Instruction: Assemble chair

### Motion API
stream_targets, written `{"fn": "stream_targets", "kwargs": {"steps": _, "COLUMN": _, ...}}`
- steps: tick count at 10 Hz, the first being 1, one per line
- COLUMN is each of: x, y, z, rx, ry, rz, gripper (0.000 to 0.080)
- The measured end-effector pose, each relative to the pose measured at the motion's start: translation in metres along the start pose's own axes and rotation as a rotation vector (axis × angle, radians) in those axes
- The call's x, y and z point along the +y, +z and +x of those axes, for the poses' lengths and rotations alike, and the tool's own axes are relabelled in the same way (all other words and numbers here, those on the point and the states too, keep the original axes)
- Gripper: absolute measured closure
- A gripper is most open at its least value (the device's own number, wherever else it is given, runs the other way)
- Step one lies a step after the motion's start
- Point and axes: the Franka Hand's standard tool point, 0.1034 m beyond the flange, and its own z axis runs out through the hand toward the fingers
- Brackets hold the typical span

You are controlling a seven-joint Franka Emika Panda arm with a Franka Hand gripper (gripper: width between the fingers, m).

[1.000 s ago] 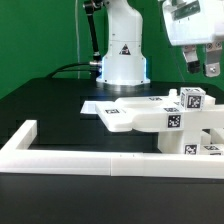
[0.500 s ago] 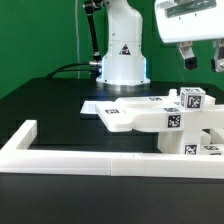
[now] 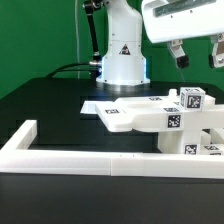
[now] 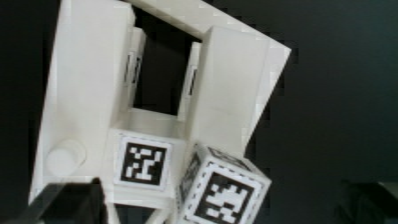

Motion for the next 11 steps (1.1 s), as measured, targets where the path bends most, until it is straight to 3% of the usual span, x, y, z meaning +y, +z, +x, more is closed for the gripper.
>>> {"fn": "stream_targets", "kwargs": {"steps": 1, "x": 0.001, "y": 0.001, "z": 0.000, "rx": 0.002, "ry": -0.027, "rz": -0.005, "gripper": 0.0151}}
{"fn": "stream_targets", "kwargs": {"steps": 3, "x": 0.007, "y": 0.004, "z": -0.003, "rx": 0.013, "ry": -0.169, "rz": -0.048, "gripper": 0.0151}}
{"fn": "stream_targets", "kwargs": {"steps": 6, "x": 0.037, "y": -0.001, "z": -0.017, "rx": 0.002, "ry": -0.241, "rz": -0.060, "gripper": 0.0151}}
{"fn": "stream_targets", "kwargs": {"steps": 11, "x": 0.063, "y": 0.004, "z": -0.030, "rx": -0.003, "ry": -0.325, "rz": -0.089, "gripper": 0.0151}}
